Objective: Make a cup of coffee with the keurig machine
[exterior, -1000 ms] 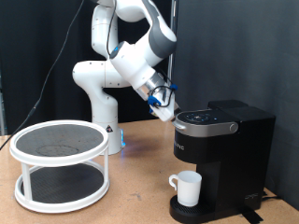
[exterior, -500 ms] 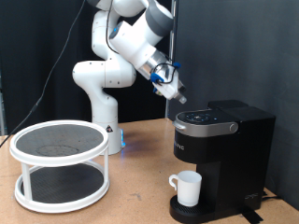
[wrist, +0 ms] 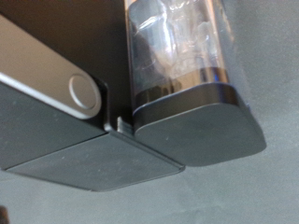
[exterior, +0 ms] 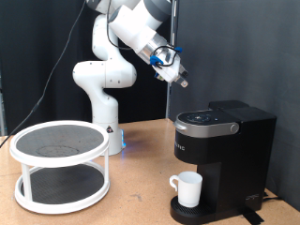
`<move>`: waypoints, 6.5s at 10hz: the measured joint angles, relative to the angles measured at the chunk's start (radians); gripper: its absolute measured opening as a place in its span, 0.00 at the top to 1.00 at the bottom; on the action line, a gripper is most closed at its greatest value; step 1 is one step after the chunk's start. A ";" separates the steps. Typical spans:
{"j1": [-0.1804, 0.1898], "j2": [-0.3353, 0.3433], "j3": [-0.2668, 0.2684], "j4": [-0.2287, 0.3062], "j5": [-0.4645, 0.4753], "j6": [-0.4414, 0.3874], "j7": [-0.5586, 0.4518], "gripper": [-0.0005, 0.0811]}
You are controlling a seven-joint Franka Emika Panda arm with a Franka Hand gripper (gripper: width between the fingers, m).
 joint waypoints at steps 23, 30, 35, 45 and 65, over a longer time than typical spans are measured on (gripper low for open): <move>-0.284 0.461 0.360 0.586 -0.990 -0.063 0.018 0.09; -0.287 0.502 0.366 0.576 -1.049 -0.032 0.016 0.21; -0.296 0.553 0.366 0.586 -1.093 -0.020 0.064 0.84; -0.294 0.716 0.391 0.632 -1.153 -0.027 0.090 0.99; -0.292 0.775 0.412 0.663 -1.201 -0.084 0.034 0.99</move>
